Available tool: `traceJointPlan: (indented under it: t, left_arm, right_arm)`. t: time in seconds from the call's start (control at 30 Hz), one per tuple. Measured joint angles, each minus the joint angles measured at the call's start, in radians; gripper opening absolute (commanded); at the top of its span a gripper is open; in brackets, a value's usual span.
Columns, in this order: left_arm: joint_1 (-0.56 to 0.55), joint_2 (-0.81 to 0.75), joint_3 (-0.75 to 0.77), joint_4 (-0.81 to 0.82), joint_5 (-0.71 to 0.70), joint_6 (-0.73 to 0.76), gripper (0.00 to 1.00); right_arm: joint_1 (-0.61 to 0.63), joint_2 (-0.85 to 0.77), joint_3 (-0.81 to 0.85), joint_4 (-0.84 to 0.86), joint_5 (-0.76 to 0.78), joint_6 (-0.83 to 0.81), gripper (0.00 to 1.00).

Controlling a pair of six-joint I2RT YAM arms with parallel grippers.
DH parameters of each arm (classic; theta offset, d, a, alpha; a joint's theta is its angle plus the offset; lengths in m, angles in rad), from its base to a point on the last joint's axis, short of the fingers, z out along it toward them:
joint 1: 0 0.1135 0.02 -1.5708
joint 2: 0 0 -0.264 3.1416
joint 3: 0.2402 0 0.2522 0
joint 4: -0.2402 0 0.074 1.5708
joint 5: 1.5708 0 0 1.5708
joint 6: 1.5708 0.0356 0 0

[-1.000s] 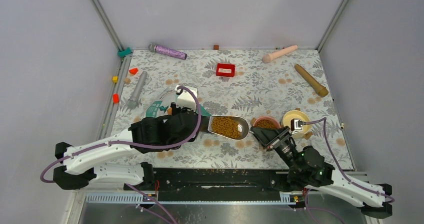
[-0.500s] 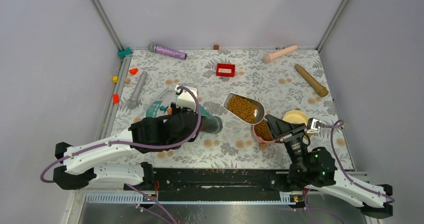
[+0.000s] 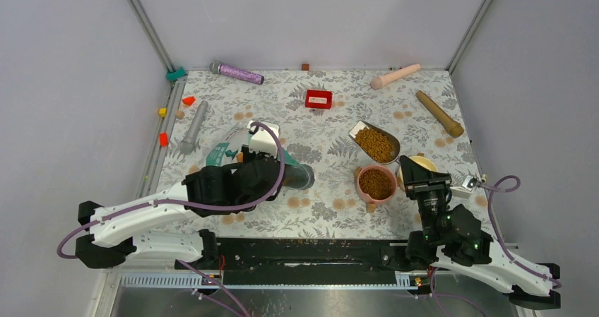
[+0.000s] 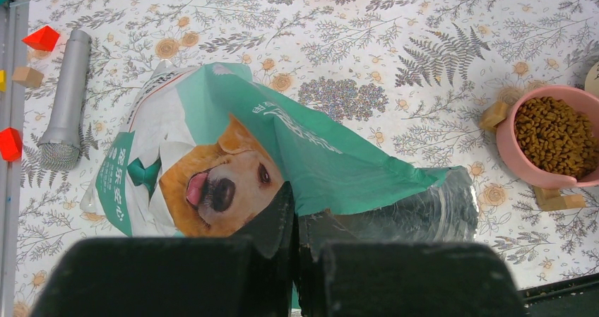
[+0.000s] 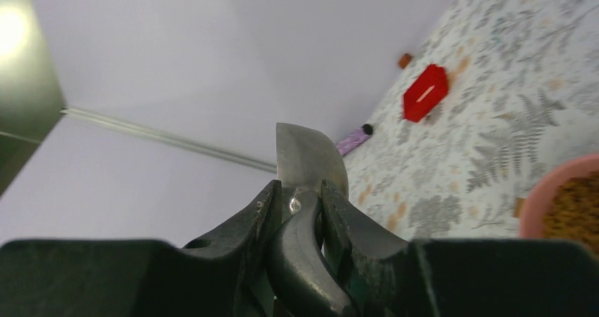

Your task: Serve the pet food

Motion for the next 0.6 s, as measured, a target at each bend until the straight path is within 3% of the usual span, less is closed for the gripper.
traceJointPlan:
  t: [0.2, 0.6]
  left_arm:
    - [0.000, 0.007, 0.000, 0.003, 0.000, 0.000, 0.00]
    - [-0.002, 0.022, 0.000, 0.008, 0.000, 0.000, 0.00]
  right_arm:
    - [0.000, 0.000, 0.045, -0.263, 0.124, 0.070, 0.00]
    - [0.000, -0.001, 0.308, -1.131, 0.297, 0.634, 0.00]
